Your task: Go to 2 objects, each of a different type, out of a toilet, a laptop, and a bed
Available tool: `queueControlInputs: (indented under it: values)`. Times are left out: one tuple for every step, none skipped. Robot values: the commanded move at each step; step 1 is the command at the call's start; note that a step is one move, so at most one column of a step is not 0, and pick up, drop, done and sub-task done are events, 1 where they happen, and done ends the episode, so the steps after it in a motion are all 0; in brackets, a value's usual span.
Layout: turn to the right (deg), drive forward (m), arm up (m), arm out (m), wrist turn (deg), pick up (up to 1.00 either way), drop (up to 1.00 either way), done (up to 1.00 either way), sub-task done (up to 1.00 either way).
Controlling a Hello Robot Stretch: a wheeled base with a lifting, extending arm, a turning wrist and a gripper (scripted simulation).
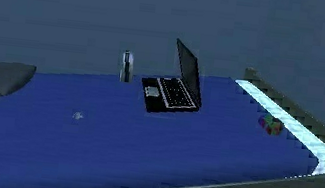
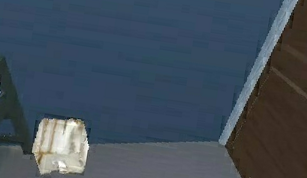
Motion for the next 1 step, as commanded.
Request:
queueControlInputs:
  values:
    - [0.0, 0.0, 0.0, 0.0, 0.0, 0.0, 0.0, 1.0, 0.0]
